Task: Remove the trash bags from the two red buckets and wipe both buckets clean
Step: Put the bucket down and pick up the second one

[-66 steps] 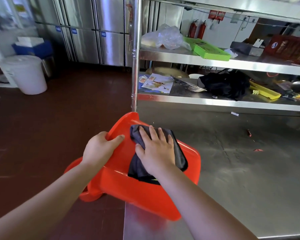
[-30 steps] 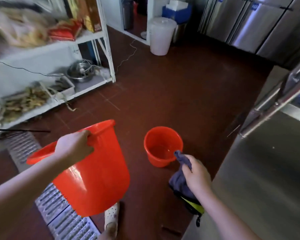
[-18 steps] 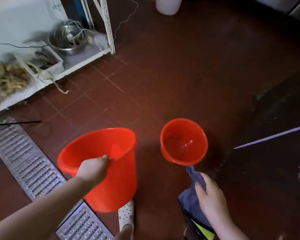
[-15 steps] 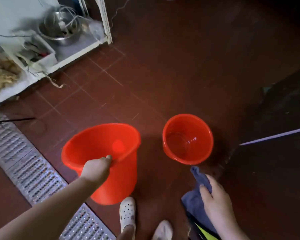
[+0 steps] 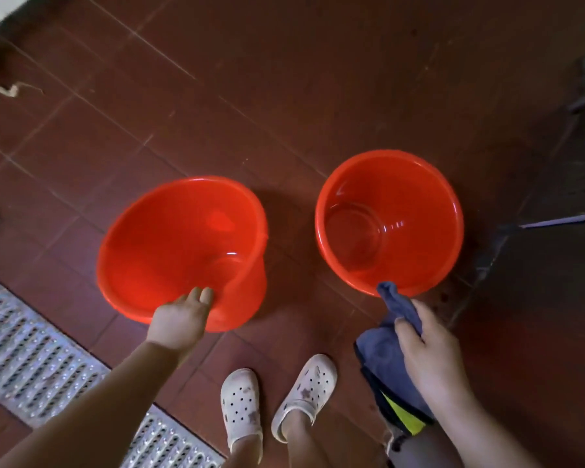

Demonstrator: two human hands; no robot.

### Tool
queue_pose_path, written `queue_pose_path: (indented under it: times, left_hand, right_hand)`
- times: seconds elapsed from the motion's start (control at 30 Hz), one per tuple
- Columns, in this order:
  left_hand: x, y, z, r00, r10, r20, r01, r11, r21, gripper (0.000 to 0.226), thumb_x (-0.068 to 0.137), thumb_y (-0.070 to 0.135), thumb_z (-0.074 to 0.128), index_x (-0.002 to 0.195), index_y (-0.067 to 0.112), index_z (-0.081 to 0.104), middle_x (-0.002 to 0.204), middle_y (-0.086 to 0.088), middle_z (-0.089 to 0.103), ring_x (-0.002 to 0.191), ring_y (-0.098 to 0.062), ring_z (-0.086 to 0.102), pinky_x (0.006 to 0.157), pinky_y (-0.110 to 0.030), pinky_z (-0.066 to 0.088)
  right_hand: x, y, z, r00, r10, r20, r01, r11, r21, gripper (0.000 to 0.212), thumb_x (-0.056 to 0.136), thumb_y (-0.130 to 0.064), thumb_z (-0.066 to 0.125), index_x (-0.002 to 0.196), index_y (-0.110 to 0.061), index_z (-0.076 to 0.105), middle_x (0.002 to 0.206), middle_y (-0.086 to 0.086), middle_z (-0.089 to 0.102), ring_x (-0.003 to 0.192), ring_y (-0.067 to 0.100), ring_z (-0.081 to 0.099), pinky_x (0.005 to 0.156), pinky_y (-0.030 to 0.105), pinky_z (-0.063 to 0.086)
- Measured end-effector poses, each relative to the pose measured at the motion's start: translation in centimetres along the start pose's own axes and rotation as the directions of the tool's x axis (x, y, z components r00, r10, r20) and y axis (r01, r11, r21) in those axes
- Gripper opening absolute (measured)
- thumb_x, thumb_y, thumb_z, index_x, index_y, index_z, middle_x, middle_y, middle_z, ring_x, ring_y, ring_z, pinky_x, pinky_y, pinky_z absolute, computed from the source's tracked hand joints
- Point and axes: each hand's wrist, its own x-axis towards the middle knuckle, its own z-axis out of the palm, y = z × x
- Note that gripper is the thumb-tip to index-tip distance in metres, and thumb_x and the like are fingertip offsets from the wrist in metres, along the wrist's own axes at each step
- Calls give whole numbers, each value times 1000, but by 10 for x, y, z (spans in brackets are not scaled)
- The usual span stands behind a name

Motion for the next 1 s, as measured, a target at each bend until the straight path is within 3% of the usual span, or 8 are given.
queue_pose_path:
  times: [0.2, 0.3, 0.5, 0.67, 0.77, 0.83, 0.93, 1.0]
  left_hand:
    - [-8, 24, 59, 997, -11, 80, 10, 1000, 15, 25, 65, 10, 35, 64, 8, 59, 51, -8, 51, 33, -24, 52, 24, -21, 34]
    - [-12, 30, 72, 986, -54, 155, 47, 998, 51, 6, 56, 0, 58, 59, 5, 60, 49, -10, 50, 33, -26, 52, 24, -25, 38]
    - [3, 46, 59, 906, -117, 407, 133, 991, -10, 65, 4, 24, 94, 57, 6, 62, 47, -8, 54, 33, -26, 54, 32, -26, 42]
    - [62, 98, 14, 985, 73, 155, -60, 994, -89, 28, 55, 27, 83, 72, 10, 68, 61, -5, 61, 48, -26, 62, 37, -25, 46]
    - [111, 145, 14, 969, -106, 225, 156, 963, -218, 36, 77, 29, 72, 104, 9, 60, 94, -9, 65, 85, -30, 65, 60, -34, 49]
    - [143, 172, 26, 880, -321, 350, 455, 778, -432, 44, 82, 32, 65, 112, 6, 46, 110, -15, 60, 103, -34, 58, 76, -36, 44]
    - [182, 193, 56, 591, -521, 616, 789, 214, -576, 58, 79, 34, 72, 114, -4, 45, 116, -22, 59, 107, -37, 59, 88, -37, 48]
    - [196, 199, 72, 455, -467, 759, 808, -141, -571, 51, 80, 27, 73, 114, -6, 54, 107, -21, 64, 96, -35, 65, 87, -42, 53]
  right_hand:
    - [33, 30, 17, 999, 46, 5, -46, 999, 12, 35, 93, -12, 52, 126, -23, 57, 109, -5, 65, 104, 14, 57, 85, 30, 40]
    - [41, 39, 17, 998, 68, -3, -68, 997, 38, 33, 92, -11, 53, 122, -24, 59, 99, -12, 63, 97, 11, 58, 80, 27, 37]
    - [51, 47, -2, 993, 116, -15, -114, 991, 69, 27, 93, -14, 53, 116, -27, 60, 90, -20, 62, 89, 5, 58, 72, 27, 39]
    - [49, 47, -28, 988, 157, -5, -156, 985, 68, 29, 94, -20, 52, 122, -25, 57, 100, -10, 63, 98, 14, 58, 77, 32, 42]
    - [54, 51, -37, 988, 153, -1, -152, 987, 56, 28, 94, -22, 51, 121, -30, 55, 100, -12, 62, 94, 10, 57, 74, 30, 41]
    - [60, 58, -38, 992, 124, -21, -122, 991, 58, 27, 93, -21, 52, 114, -37, 56, 95, -19, 60, 88, -3, 54, 69, 25, 40]
    - [70, 75, -34, 996, 82, -44, -81, 996, 24, 25, 92, -23, 53, 105, -44, 52, 91, -22, 57, 84, -7, 52, 64, 22, 39]
    - [75, 89, -31, 995, 80, -57, -80, 997, 6, 22, 91, -25, 53, 104, -42, 52, 93, -19, 56, 84, 2, 53, 64, 25, 39]
